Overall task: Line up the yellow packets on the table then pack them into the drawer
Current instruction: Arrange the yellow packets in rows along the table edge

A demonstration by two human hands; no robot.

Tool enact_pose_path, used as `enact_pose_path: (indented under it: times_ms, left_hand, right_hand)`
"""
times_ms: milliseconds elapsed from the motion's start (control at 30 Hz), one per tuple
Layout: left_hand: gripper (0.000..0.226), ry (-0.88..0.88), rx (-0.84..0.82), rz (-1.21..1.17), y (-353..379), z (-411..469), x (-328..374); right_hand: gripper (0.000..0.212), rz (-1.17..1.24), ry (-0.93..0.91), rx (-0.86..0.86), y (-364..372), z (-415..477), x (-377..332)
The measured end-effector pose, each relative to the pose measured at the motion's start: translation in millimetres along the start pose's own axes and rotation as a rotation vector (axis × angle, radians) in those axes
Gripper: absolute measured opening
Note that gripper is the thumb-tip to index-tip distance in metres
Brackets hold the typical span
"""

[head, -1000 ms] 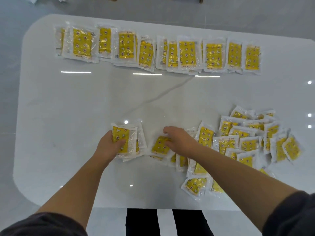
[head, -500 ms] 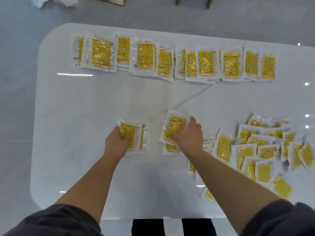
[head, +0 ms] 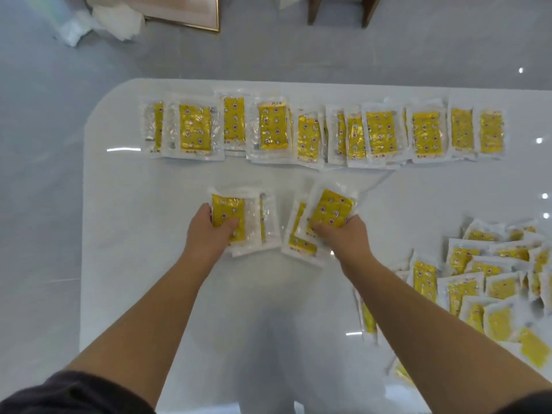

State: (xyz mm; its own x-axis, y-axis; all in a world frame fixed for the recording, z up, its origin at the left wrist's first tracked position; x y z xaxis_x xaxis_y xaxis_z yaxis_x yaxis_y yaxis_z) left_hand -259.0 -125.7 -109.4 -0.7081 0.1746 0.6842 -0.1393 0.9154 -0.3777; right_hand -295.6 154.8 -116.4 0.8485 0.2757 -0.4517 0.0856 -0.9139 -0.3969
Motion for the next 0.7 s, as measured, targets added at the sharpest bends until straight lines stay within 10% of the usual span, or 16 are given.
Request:
enact_pose_path:
  times_ms: [267,700]
  left_hand:
    - [0.026,0.191,0.074,0.002,-25,112,108]
    - [0.023,0.259,0.360,0.348,-54,127,117]
  right_hand:
    - [0.021,0.190,-0.087,-0.182,48,48,-146]
    - [0.021,-0.068,-0.231,0.050,4,78,-166]
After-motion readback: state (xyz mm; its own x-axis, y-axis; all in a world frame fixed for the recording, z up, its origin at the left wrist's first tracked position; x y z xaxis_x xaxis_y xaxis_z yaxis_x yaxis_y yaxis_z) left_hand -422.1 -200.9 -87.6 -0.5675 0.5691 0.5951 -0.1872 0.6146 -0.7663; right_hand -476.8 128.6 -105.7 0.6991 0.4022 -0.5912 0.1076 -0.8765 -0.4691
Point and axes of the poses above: each hand's wrist, its own z-axis towards the middle knuckle, its own y-axis out of the palm, x = y × z, the point moved 8 cm from there along z, towards the middle knuckle, and after that the axes turned 7 degrees about y, right-handed, at the moved point
